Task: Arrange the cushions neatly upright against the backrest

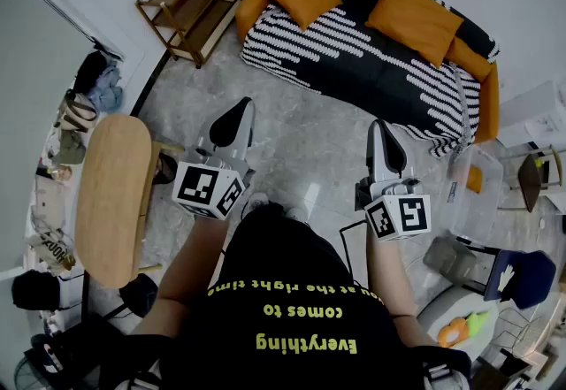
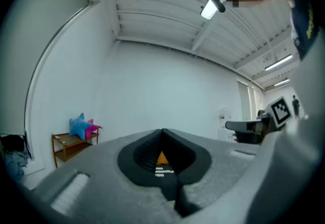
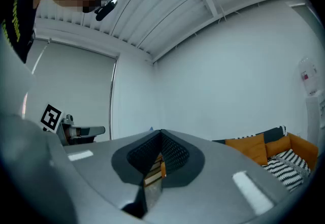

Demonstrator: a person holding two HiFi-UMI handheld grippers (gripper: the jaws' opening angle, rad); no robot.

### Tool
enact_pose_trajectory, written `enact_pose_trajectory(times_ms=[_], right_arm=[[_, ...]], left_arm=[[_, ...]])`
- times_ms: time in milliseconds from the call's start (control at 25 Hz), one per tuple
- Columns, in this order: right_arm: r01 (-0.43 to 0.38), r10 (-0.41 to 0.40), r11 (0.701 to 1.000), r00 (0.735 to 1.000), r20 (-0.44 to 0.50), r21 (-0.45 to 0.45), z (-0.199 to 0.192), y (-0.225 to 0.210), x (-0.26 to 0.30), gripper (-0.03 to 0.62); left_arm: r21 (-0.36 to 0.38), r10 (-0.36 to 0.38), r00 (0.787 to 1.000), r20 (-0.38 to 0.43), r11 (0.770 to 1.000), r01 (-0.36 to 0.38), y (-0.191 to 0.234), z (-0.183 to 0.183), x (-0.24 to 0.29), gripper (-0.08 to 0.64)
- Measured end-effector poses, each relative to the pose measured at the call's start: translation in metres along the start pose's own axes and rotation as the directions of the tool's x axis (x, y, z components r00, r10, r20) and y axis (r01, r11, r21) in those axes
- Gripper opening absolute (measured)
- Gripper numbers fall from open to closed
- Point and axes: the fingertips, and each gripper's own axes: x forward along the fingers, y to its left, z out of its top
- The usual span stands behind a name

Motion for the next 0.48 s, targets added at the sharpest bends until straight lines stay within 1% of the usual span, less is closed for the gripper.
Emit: enact_pose_trajectory(times_ms=[240, 480], right_arm=[[-0.014, 0.014, 1.000, 1.000, 0.013, -0.020, 0.006, -0.002, 0.002, 0.011], [-0.010, 0.009, 0.999, 1.000, 0.023, 0.031, 0.004, -0.011, 0.007, 0.012]], left_arm=[[0.000, 0.011, 1.000, -0.007, 1.000, -0.011, 0.002, -0.003, 0.003, -0.002], [0.019, 0.033, 0.999, -0.003, 0.999, -0.033, 0.012, 0.001, 0.004, -0.002]])
